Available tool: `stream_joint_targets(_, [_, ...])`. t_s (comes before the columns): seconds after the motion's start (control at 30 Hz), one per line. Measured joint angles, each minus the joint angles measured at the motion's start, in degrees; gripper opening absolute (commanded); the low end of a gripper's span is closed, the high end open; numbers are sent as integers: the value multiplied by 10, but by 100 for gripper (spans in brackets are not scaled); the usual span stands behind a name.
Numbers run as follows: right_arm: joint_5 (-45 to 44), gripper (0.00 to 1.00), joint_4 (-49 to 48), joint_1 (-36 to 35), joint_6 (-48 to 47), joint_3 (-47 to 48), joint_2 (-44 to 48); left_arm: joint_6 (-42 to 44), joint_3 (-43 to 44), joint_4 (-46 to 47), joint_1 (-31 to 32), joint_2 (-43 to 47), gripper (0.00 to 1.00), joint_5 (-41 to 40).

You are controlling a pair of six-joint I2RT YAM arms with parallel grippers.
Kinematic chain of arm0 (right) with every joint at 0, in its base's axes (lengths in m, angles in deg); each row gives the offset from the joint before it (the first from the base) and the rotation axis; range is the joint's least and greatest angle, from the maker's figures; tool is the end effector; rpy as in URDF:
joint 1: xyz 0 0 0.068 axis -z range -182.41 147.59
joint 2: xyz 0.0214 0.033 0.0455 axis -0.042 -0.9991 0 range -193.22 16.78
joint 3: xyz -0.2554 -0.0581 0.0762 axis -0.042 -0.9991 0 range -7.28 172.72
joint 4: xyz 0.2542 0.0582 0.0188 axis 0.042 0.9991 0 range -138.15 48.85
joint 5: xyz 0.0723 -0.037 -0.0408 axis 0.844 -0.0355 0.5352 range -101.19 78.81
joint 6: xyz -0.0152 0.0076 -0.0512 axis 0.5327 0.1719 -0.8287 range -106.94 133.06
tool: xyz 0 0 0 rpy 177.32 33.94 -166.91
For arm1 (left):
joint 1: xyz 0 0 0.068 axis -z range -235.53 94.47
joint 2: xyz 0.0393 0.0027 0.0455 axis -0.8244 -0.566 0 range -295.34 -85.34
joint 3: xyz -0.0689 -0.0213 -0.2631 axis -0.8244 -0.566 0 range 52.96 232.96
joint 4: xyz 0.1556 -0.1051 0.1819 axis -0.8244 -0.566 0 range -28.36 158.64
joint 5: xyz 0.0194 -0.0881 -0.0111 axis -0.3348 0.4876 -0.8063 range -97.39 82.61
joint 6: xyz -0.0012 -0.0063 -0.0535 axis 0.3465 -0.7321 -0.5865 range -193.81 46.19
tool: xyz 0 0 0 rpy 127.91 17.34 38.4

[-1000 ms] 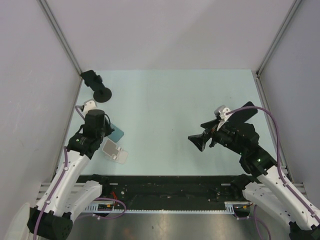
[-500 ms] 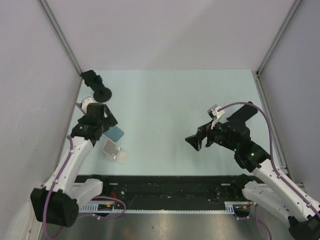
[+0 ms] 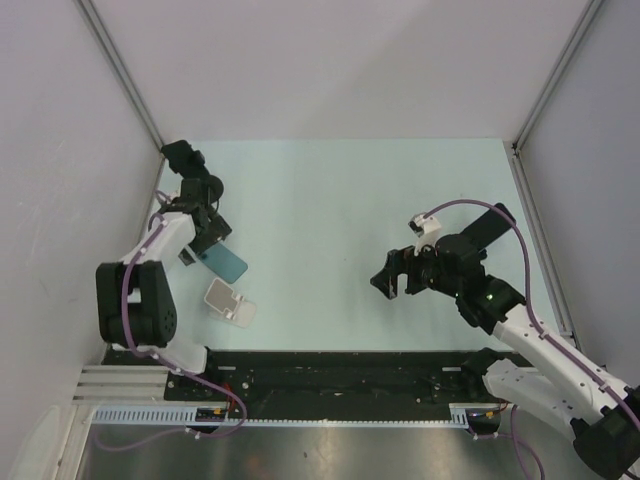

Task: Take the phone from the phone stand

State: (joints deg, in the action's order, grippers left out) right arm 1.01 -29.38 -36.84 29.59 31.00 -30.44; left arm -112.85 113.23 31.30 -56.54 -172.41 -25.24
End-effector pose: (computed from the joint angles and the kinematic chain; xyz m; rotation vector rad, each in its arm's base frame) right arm 0.1511 0.1127 0.2779 -0.4669 2.0807 0.7586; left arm 0.2991 0.0162 0.2233 -0.9825 2.4203 0.1921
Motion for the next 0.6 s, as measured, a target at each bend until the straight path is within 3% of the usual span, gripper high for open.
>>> stream_joint_targets(0.2, [-16,100,5,-2,26,0,-17,-4,45,1,-9,-102,100,16])
stream_joint_targets(0.6, [-18,100,9,-3,17,0,-50,-41,75,4,-26,-182,100,31])
